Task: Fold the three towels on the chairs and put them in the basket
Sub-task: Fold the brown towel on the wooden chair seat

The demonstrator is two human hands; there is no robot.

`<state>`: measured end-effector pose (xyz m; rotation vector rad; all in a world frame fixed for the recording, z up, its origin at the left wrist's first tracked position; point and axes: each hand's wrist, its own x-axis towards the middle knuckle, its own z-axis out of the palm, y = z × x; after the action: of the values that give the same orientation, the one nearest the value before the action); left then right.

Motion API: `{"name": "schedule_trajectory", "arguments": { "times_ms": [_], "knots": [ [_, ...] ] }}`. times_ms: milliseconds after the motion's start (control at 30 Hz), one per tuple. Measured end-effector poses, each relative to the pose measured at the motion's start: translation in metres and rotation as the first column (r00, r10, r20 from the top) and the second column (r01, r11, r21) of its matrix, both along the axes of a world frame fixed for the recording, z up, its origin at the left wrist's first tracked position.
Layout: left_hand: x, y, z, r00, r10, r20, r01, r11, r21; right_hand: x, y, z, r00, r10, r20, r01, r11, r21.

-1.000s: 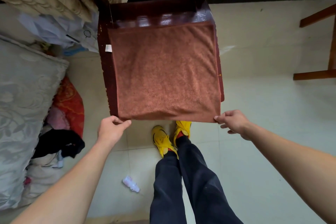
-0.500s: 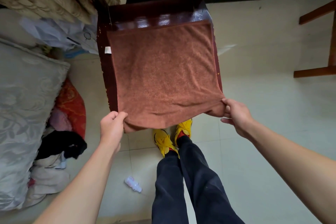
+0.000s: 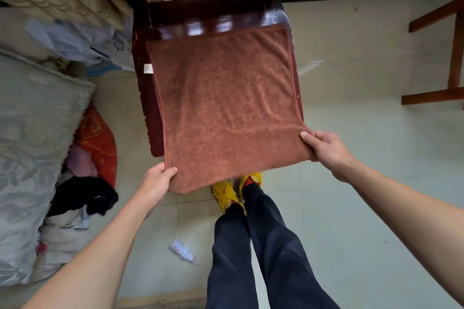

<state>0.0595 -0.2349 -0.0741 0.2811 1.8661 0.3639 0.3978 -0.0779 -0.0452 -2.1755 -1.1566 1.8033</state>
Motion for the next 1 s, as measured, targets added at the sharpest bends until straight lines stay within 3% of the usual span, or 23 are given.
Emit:
{"name": "schedule_trajectory", "arguments": {
  "times_ms": [167, 300, 400, 567, 633, 733, 867, 1000],
  "knots": [
    [-0.005, -0.001, 0.015, 0.988, -0.090, -0.128, 0.093, 0.996, 0.011, -0.001, -0.001, 0.013, 0.999, -0.023, 0.022, 0.022, 0.999, 0.045],
    [-0.005, 0.000, 0.024, 0.975, -0.112, -0.193, 0.111, 0.994, -0.019, 0.004, -0.003, 0.007, 0.969, 0.139, 0.206, -0.162, 0.982, 0.102],
    [-0.006, -0.007, 0.016, 0.963, -0.171, -0.209, 0.153, 0.983, -0.100, 0.013, -0.008, -0.004, 0.895, 0.296, 0.332, -0.317, 0.948, 0.009],
    [-0.003, -0.008, -0.002, 0.940, -0.216, -0.264, 0.173, 0.969, -0.179, 0.022, -0.019, -0.029, 0.848, 0.383, 0.366, -0.354, 0.924, -0.147],
    [-0.005, 0.008, 0.000, 0.907, -0.177, -0.382, 0.148, 0.983, -0.106, 0.019, -0.015, -0.032, 0.841, 0.348, 0.414, -0.340, 0.935, -0.095],
    [-0.010, 0.047, 0.009, 0.846, -0.121, -0.520, 0.167, 0.985, 0.042, 0.002, 0.007, -0.023, 0.828, 0.213, 0.519, -0.313, 0.943, 0.112],
    [-0.024, 0.109, 0.010, 0.845, -0.101, -0.525, 0.183, 0.977, 0.107, -0.033, 0.058, -0.014, 0.872, 0.113, 0.475, -0.275, 0.917, 0.287],
    [-0.032, 0.159, 0.001, 0.840, 0.026, -0.542, 0.029, 0.995, 0.093, -0.061, 0.113, -0.027, 0.873, 0.133, 0.468, -0.291, 0.914, 0.283]
  ]
}}
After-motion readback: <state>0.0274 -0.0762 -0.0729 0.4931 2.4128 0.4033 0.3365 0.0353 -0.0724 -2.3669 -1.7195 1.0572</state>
